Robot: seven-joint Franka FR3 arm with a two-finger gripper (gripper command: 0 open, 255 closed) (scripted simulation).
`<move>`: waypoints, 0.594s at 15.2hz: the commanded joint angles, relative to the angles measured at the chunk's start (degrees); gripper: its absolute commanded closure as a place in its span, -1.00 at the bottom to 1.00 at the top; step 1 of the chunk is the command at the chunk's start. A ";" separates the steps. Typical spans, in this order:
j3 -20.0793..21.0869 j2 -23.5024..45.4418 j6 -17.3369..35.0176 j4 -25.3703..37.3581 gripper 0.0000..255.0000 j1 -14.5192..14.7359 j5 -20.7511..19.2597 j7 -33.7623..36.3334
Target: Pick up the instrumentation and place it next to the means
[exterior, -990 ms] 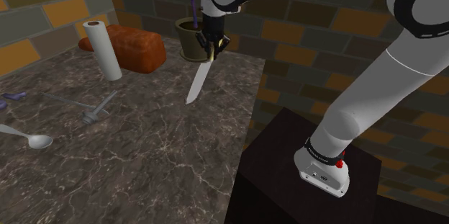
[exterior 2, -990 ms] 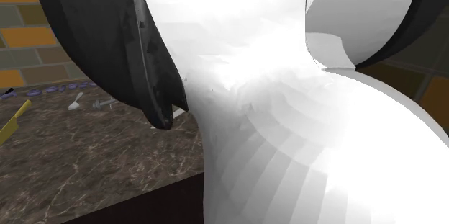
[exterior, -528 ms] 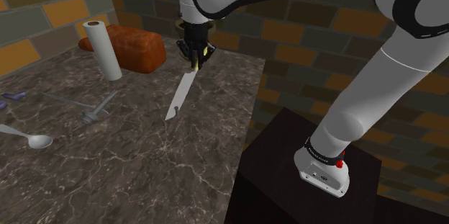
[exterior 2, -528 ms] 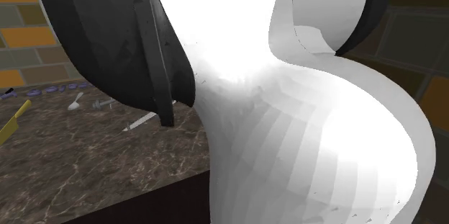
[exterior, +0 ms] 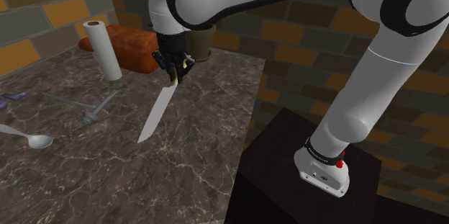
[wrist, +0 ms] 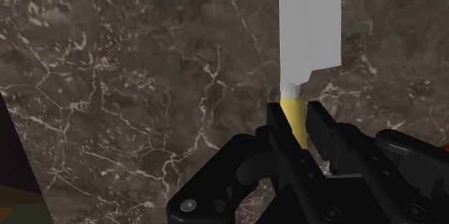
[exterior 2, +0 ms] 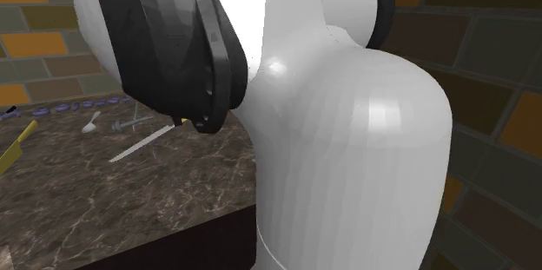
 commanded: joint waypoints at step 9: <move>5.06 15.64 -6.43 17.71 1.00 11.47 -9.61 16.86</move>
